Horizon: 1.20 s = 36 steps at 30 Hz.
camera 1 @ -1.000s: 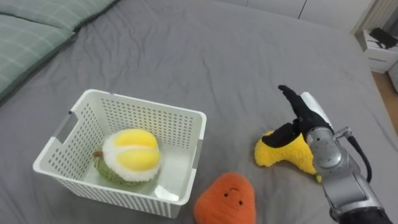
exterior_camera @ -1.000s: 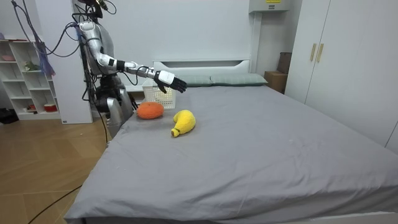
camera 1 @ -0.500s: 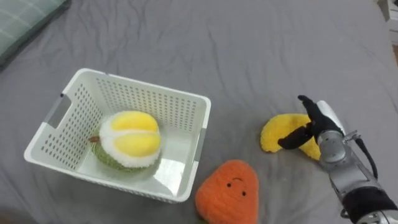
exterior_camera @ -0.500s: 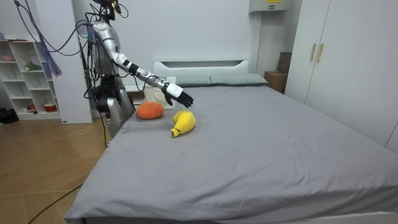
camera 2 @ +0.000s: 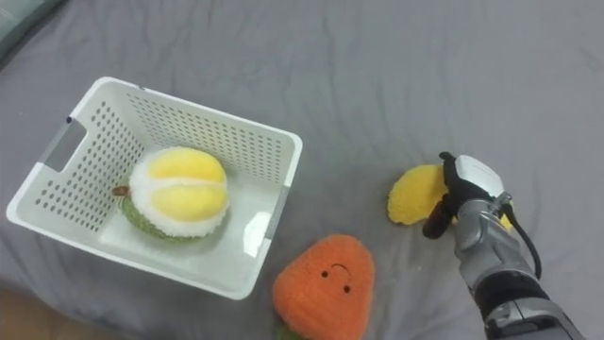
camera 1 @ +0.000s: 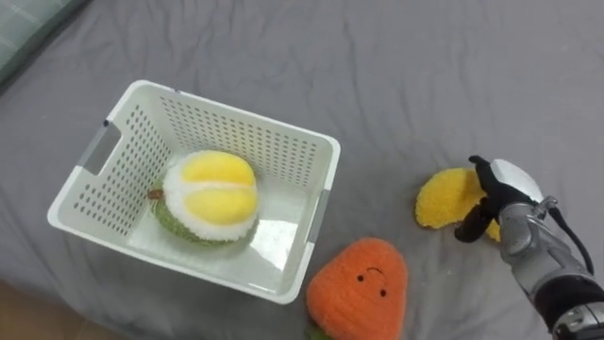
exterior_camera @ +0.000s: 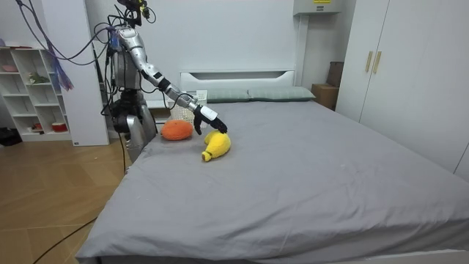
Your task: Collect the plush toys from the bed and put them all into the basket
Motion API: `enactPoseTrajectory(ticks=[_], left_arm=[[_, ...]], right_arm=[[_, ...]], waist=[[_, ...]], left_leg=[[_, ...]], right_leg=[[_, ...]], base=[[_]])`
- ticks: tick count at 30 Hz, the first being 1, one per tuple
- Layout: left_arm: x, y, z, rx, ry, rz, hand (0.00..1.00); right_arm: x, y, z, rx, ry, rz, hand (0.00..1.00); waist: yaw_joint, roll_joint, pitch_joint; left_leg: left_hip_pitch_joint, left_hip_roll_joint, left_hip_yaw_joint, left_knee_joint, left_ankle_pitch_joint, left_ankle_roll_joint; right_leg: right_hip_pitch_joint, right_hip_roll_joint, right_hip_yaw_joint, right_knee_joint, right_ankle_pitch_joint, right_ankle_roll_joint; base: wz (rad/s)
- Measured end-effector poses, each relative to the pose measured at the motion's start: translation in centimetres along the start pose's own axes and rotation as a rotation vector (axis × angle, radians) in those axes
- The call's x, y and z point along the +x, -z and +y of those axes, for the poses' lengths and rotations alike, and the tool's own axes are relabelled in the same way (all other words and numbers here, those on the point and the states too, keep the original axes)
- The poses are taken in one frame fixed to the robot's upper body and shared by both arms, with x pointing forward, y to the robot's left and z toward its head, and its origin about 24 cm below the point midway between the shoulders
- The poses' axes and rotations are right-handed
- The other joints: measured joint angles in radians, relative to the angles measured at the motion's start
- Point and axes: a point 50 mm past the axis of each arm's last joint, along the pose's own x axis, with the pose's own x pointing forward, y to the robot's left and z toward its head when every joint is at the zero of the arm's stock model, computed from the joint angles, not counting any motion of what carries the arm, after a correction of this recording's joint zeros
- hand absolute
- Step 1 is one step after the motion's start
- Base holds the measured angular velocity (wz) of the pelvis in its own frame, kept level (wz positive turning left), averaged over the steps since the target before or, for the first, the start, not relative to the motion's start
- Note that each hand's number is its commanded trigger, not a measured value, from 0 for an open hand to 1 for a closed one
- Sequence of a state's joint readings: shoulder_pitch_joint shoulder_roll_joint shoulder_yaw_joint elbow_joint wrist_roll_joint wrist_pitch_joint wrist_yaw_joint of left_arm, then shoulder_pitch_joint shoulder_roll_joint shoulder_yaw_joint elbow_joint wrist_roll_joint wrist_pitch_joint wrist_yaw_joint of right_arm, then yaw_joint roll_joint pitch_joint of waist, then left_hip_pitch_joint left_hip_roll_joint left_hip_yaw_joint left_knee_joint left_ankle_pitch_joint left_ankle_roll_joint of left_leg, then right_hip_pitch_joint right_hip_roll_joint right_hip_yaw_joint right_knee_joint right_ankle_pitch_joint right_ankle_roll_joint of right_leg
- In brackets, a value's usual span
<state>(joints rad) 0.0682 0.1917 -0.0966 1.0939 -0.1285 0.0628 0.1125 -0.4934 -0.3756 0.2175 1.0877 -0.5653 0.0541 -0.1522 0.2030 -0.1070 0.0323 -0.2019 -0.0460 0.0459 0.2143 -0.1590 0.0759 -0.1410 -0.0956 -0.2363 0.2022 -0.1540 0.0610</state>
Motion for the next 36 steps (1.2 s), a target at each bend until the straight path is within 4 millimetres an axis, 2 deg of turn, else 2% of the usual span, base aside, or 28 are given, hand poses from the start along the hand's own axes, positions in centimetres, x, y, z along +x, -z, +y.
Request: enactPoseTrajectory(ticks=[1,3,8,13,17,27,36], left_arm=[[0.0,0.1,0.0,0.002,0.002,0.002,0.00],[0.0,0.1,0.0,0.003,0.009,0.006,0.00],[0.0,0.2,0.3,0.011,0.012,0.008,0.00],[0.0,0.1,0.5,0.015,0.018,0.005,0.00],[0.0,0.1,0.5,0.015,0.023,0.004,0.00],[0.0,0.3,0.8,0.012,0.015,0.012,0.00],[-0.2,1.5,1.1,0.009,0.007,0.034,0.00]], right_arm=[[0.0,0.1,0.0,-0.007,0.000,0.002,0.02],[0.0,0.3,-0.1,-0.022,0.000,0.009,1.00],[0.1,0.9,-0.2,-0.071,-0.015,0.040,1.00],[0.4,1.3,-1.7,-0.094,0.027,0.057,1.00],[0.4,1.6,-1.9,-0.099,0.030,0.066,1.00],[0.1,2.5,-1.3,-0.185,0.020,0.093,1.00],[-0.5,4.0,0.2,-0.193,-0.022,0.125,1.00]], waist=[[-0.001,-0.001,0.0004],[-0.001,-0.001,0.0009],[0.003,-0.004,0.0032],[0.005,-0.005,0.0038],[0.014,-0.006,0.0041],[0.026,-0.006,0.0037],[0.020,-0.006,0.0002]], left_leg=[[-0.002,0.000,-0.001,0.002,0.000,0.000],[-0.007,0.000,-0.004,0.006,0.000,0.000],[-0.017,0.000,-0.010,0.006,0.000,-0.001],[-0.017,0.000,-0.020,0.006,0.001,-0.002],[-0.017,-0.001,-0.021,0.006,0.001,-0.002],[-0.011,-0.001,-0.022,0.006,0.001,-0.002],[0.076,-0.001,-0.023,-0.018,0.001,-0.003]], right_leg=[[0.000,0.000,-0.003,0.000,0.000,0.000],[-0.001,-0.001,-0.008,0.000,0.000,0.000],[-0.010,0.000,-0.014,0.001,0.002,-0.003],[-0.007,0.001,-0.024,0.000,0.002,-0.003],[-0.005,0.000,-0.027,-0.001,0.002,-0.003],[0.003,-0.003,-0.041,0.000,0.001,-0.002],[0.089,0.000,-0.053,-0.019,0.001,-0.002]], base=[[0.07],[0.07],[0.03],[0.06],[0.00],[0.01],[0.00]])
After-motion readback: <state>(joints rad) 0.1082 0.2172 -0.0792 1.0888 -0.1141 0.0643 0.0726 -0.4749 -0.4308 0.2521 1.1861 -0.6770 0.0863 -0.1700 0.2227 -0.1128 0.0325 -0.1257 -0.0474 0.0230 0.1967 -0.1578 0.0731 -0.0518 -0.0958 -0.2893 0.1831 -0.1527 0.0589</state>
